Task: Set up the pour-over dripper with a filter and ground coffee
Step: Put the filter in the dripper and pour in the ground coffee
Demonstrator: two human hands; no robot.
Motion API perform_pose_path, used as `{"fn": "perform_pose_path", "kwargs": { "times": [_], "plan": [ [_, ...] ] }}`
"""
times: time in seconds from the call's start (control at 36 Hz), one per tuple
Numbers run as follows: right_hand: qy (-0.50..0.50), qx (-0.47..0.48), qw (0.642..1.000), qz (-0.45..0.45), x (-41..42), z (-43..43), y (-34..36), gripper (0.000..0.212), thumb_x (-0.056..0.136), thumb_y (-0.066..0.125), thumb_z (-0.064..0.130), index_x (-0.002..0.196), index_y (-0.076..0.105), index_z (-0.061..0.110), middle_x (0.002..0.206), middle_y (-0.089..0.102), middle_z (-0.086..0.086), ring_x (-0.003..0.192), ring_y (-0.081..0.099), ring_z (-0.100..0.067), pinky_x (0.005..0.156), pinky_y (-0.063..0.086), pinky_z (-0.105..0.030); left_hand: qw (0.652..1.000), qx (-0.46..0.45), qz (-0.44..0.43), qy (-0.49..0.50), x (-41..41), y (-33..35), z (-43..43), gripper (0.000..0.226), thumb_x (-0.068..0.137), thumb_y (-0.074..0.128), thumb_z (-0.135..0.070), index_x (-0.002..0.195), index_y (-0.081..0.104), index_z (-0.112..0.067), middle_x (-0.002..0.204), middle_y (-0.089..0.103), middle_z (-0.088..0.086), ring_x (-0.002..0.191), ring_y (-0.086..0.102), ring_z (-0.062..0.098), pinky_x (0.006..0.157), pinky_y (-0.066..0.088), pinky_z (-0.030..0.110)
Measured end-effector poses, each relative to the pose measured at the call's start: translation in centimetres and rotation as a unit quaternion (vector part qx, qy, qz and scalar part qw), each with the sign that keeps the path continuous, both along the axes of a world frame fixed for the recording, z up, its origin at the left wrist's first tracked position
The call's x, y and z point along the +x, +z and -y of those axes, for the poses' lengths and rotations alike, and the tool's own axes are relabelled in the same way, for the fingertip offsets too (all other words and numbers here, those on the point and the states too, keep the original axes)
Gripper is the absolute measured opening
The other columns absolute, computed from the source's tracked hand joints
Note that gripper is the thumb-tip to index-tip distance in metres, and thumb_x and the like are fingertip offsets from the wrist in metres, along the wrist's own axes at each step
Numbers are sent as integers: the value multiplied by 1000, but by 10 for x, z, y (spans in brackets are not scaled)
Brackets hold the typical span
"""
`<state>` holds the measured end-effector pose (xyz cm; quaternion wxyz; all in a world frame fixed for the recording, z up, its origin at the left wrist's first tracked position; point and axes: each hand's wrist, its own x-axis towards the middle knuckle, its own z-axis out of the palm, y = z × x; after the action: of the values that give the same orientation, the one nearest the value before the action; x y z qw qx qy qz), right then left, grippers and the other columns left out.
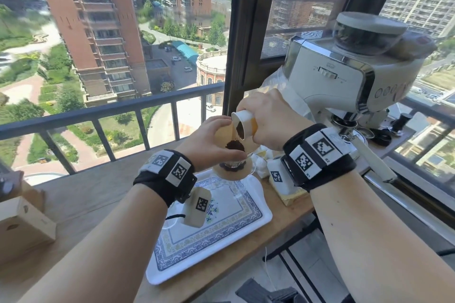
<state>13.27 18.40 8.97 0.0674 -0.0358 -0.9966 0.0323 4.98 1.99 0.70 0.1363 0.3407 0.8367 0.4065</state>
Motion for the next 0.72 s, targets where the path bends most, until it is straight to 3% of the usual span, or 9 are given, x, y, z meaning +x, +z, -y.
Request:
{"fn": "perform_pose_path", "kwargs": {
  "times": [0.31,0.47,0.61,0.72],
  "plan": [
    [5,19,1000,3,-2,1,4,49,82,76,19,127,57,31,127,55,2,120,38,-27,103,37,-43,1000,7,3,2,-4,3,1,98,71,86,-56,154,43,-28,155,35,-23,130,46,3,101,39,26],
    [32,6,999,-24,-9,9,-1,49,82,76,23,125,57,35,126,55,5,118,35,-25,101,33,-41,1000,8,17,12,-3,5,14,98,68,85,-58,152,45,-29,152,37,-23,128,51,6,108,46,37],
    [46,-9,999,4,-24,30,-2,52,82,76,18,126,58,36,129,53,5,122,33,-26,107,35,-45,999,10,4,46,-8,4,40,94,72,87,-53,151,44,-29,152,36,-24,126,47,2,101,41,27],
    [84,-20,996,-15,-33,51,-9,52,80,76,17,125,58,37,130,52,6,124,32,-26,105,34,-44,997,6,23,73,-7,1,65,93,72,88,-50,152,45,-26,152,37,-21,127,51,9,107,46,35]
  ]
}}
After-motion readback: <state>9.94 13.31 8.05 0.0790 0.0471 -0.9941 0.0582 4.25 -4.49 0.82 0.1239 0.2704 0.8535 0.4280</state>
